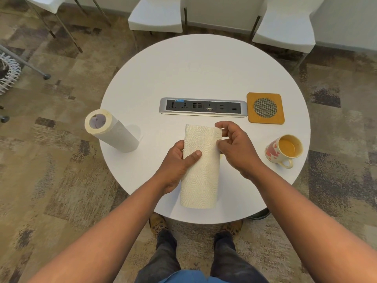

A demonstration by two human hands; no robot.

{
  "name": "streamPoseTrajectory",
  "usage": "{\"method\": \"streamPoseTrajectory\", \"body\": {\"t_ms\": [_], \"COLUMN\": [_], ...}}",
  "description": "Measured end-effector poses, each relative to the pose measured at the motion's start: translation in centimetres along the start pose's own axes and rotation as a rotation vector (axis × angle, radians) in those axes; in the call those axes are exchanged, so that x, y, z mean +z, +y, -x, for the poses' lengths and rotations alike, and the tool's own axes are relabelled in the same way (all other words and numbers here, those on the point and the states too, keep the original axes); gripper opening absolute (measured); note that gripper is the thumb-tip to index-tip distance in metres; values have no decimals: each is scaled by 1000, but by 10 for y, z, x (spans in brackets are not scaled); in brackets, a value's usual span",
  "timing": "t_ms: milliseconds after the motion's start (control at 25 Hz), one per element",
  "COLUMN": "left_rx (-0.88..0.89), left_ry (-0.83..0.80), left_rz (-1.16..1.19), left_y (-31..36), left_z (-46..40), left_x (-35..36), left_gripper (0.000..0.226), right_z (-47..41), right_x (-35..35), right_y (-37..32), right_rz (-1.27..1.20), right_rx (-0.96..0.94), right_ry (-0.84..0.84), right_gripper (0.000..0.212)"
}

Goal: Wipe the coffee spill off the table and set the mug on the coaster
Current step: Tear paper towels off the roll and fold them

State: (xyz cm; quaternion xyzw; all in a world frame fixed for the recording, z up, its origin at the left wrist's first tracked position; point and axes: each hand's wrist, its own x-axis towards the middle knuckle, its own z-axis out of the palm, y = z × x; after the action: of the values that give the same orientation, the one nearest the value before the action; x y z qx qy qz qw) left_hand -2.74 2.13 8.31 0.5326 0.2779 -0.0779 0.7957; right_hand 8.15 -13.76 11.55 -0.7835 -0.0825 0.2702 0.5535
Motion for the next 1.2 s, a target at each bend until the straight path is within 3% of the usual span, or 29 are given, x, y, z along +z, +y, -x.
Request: {"method": "streamPoseTrajectory", "body": {"t_ms": [320,440,600,920,1080,1200], "left_rx": [0,18,26,46,122,120], "left_ry": [0,-4,-1,214,274,269], "left_rz": [-32,-47,-53,-73,-93,-120], "left_y": [-1,-1,1,1,0,1], "left_z": [1,1,3,-1,-2,-3], "left_x": [-1,-2,0,2,-1,-2], "left_gripper": [40,41,41,5,30,27], "right_z": [4,6,12,8,6,6], "right_x": [-1,4,13,7,3,3], "right_y": [0,6,15,18,21,22], "right_rz": [-10,-174,-457,-437,-457,-464], "right_rx": [-4,71,235,228,258,268], "right_ry": [-16,-35,-86,-24,23,32], "right_gripper": [51,56,37,32,31,32]}}
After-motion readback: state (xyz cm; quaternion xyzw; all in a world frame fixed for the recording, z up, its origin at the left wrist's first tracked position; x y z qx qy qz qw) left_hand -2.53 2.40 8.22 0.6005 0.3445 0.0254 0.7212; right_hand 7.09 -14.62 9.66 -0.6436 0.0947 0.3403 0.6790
